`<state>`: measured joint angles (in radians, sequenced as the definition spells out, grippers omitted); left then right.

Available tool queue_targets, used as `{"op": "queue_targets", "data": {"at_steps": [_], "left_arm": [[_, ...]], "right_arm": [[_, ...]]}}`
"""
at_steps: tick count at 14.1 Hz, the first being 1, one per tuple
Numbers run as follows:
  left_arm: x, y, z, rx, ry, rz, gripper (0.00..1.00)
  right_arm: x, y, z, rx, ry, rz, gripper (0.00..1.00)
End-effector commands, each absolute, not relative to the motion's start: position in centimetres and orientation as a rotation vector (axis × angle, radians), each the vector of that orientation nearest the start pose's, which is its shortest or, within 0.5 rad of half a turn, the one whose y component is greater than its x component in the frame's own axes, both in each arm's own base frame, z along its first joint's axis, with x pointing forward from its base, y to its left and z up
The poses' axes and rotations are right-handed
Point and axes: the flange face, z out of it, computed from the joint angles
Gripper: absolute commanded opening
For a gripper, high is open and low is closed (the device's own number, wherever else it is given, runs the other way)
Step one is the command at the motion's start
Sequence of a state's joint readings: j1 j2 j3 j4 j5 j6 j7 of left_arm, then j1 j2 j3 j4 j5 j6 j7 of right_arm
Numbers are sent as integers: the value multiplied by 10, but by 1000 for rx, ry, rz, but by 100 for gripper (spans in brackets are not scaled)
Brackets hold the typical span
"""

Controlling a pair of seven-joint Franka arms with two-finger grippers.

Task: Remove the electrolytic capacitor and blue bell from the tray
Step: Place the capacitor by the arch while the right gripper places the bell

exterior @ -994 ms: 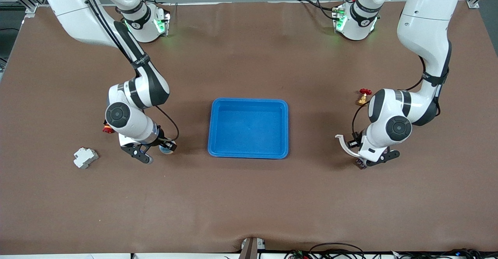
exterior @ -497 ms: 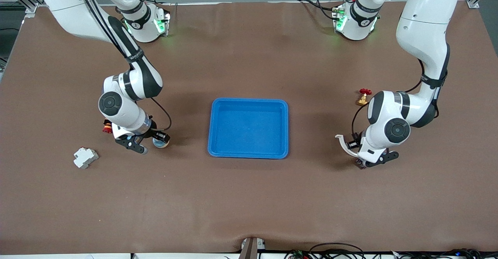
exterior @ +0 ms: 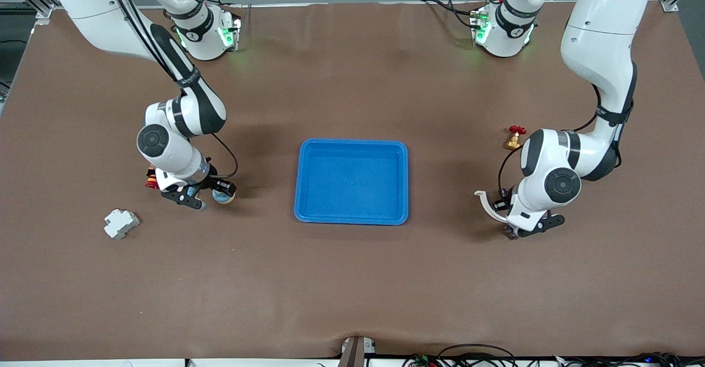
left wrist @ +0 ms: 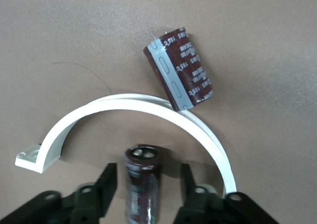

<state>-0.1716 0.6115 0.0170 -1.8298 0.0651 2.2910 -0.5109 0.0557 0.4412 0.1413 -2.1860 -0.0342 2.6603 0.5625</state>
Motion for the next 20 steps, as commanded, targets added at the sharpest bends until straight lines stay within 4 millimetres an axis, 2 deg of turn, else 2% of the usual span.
{"op": "queue_targets", "data": {"at_steps": [1,4,5,6,8,9,10,11,13,15,18,20], "left_arm": [[632,-95,203,-2993,-442,151,100],[636,-90,245,-2981,-440,182,100],[637,-84,261,-2978,-419,204,100],[637,-72,278,-2978,-383,238,100],[633,-31,317,-2999,-305,285,100],[629,-6,336,-3020,-251,304,100],[624,13,354,-3033,-192,324,100],[618,32,370,-3044,-148,340,100],[604,56,403,-3058,-85,360,100],[590,64,439,-3066,-40,357,100],[568,53,495,-3101,-42,316,100],[554,41,519,-3149,-55,316,100]], "right_arm": [[538,106,199,-3045,514,-41,0],[531,101,196,-3048,497,-46,0],[532,93,195,-3046,492,-59,0],[532,89,193,-3046,483,-64,0],[533,88,193,-3045,485,-66,0],[532,88,192,-3044,499,-59,11],[533,86,192,-3044,509,-52,83],[532,86,192,-3045,509,-46,100],[532,86,194,-3046,515,-39,100],[532,91,209,-3054,550,3,100],[531,98,251,-3084,568,101,100],[529,102,275,-3101,557,137,100]]}}
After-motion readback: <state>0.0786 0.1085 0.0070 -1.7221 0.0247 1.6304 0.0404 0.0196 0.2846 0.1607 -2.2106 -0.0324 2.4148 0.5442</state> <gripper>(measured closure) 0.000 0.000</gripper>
